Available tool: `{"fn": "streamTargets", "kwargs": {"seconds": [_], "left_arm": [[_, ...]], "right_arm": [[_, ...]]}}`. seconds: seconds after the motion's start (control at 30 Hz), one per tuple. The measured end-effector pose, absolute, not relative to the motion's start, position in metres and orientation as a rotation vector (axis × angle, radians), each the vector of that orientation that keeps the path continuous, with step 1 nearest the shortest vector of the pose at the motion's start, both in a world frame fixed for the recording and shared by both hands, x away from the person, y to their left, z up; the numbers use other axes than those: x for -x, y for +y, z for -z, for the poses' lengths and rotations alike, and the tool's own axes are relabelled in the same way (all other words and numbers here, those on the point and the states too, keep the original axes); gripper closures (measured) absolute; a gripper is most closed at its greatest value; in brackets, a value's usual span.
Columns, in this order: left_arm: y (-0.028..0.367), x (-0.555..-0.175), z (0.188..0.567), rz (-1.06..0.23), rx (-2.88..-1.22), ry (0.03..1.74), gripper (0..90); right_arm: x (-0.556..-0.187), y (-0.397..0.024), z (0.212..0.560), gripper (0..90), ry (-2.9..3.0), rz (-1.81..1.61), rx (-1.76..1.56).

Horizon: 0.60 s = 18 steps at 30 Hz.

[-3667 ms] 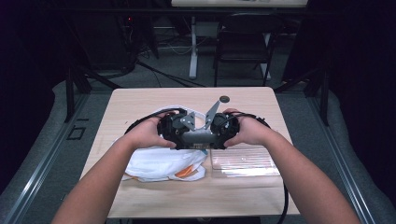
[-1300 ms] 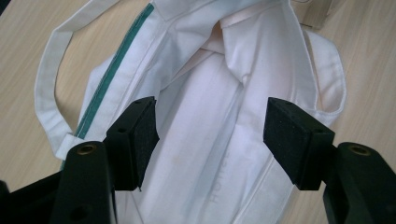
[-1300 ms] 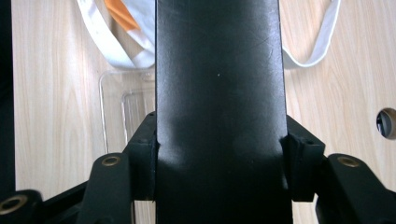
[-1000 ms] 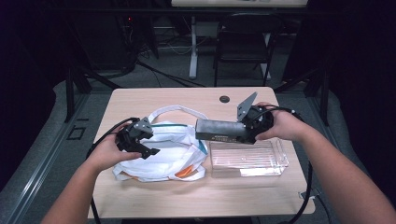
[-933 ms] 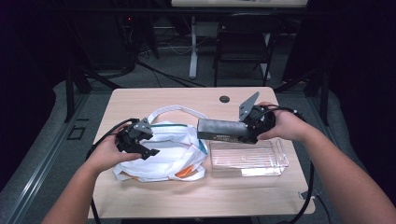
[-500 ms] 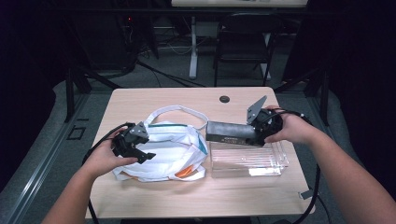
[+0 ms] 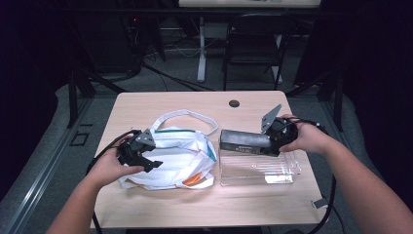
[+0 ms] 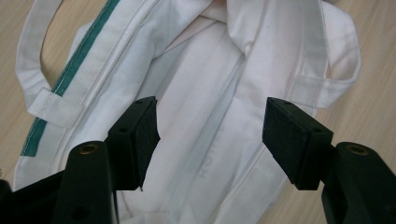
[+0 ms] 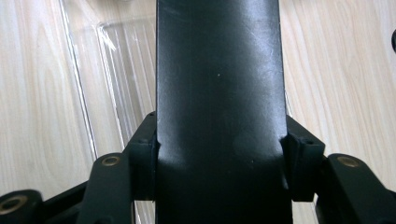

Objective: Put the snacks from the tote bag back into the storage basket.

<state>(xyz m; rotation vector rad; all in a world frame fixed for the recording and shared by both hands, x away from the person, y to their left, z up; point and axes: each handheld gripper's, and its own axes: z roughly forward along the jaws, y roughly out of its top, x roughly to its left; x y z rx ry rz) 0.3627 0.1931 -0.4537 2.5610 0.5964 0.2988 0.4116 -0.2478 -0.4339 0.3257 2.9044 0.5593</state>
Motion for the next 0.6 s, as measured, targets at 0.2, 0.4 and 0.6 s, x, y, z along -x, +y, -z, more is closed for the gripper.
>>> {"fn": "streamTargets", "kwargs": {"seconds": [0.2,0.4,0.6], "left_arm": [[0.193,-0.363,0.454,-0.299,-2.563,0.596,36.1],[0.195,-0.363,0.454,-0.297,-2.567,0.600,36.1],[0.196,-0.363,0.453,-0.301,-2.561,0.603,36.1]], "right_arm": [[-0.413,-0.250,0.443,42.3,2.919,-0.538,-0.332],[-0.414,-0.251,0.454,42.3,2.926,-0.514,-0.341],[-0.416,-0.251,0.466,42.3,2.932,-0.489,-0.369]]}}
